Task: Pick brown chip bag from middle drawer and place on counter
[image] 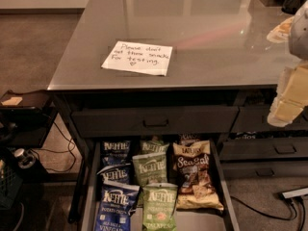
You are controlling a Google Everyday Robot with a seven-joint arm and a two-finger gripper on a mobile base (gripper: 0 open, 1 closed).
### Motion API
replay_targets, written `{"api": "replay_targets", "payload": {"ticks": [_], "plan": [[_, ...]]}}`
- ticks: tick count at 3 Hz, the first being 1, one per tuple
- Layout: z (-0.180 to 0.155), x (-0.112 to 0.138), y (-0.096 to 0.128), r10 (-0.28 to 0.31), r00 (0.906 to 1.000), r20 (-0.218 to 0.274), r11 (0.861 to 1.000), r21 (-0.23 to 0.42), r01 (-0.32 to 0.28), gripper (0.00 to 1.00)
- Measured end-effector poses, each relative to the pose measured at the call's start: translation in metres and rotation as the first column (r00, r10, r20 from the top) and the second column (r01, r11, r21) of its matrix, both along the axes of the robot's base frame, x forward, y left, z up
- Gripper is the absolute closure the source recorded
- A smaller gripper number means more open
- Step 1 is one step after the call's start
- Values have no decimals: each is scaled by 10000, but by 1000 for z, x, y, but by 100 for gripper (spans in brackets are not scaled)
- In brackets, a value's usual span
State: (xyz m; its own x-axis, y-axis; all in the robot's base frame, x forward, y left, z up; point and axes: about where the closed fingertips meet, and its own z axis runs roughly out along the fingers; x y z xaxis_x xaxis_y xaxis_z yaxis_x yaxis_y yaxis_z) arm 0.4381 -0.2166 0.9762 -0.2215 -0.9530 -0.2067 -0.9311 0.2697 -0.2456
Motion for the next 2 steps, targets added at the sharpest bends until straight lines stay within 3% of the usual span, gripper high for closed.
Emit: {"api": "replay_targets", "payload": {"ticks": [1,2], "plan": [[0,0,0,1,10000,1,10000,2,-1,0],[-24,-1,4,125,9999,118,9994,321,-129,0]]}}
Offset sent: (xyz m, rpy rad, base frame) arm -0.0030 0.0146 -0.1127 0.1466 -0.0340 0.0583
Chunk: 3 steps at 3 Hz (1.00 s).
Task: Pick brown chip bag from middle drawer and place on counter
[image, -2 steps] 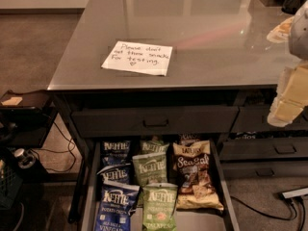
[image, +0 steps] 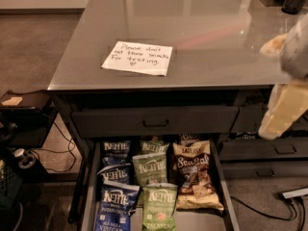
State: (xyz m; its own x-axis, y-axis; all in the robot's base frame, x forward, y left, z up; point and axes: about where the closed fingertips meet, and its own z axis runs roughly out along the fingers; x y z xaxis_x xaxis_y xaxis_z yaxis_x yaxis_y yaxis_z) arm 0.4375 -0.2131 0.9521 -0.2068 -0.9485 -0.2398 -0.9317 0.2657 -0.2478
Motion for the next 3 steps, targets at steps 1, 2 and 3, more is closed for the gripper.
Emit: {"api": "replay_targets", "payload": {"ticks": [1,2,3], "plan": [[-68,-12,21,889,9960,34,9915,952,-888,0],[-133,-14,44,1808,9829,354,9659,1816,-1843,0],[-196,-7,64,2359,9710,386,9355,2613,-2376,0]]}}
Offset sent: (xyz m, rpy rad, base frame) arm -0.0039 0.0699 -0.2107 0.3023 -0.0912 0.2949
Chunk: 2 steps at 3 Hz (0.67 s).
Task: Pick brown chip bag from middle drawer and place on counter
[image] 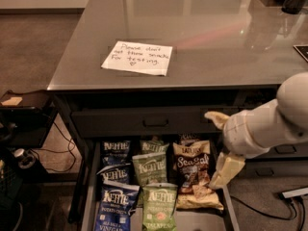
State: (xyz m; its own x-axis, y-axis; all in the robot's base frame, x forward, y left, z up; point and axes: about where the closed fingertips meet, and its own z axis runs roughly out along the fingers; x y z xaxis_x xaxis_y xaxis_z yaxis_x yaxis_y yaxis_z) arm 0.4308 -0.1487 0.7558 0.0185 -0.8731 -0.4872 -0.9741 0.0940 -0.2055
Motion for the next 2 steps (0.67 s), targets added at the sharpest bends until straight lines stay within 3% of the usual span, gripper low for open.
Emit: {"api": "replay_targets", "payload": {"ticks": [1,2], "plan": [[-62,2,8,28,9968,-793,9989,477,10,0],[-68,2,9,32,9960,-895,9985,540,16,0]]}}
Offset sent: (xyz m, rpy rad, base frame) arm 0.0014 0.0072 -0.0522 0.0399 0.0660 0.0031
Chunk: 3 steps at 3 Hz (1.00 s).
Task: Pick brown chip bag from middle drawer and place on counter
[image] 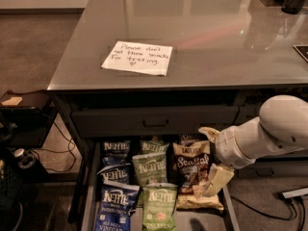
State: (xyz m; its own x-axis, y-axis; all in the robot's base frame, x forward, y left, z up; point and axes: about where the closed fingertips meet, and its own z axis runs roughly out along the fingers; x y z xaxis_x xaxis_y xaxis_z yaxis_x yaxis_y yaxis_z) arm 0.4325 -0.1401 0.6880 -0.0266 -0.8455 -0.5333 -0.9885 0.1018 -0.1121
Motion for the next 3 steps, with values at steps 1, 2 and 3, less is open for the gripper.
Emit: {"api": "replay_targets", "payload": {"ticks": [1,2,3], "plan": [[-18,4,-9,73,9995,319,9990,-448,-58,0],[-63,14,-29,532,9947,882,9910,-1269,-418,0],[-109,27,-51,917,9856,1421,9842,-1633,-680,0]]}}
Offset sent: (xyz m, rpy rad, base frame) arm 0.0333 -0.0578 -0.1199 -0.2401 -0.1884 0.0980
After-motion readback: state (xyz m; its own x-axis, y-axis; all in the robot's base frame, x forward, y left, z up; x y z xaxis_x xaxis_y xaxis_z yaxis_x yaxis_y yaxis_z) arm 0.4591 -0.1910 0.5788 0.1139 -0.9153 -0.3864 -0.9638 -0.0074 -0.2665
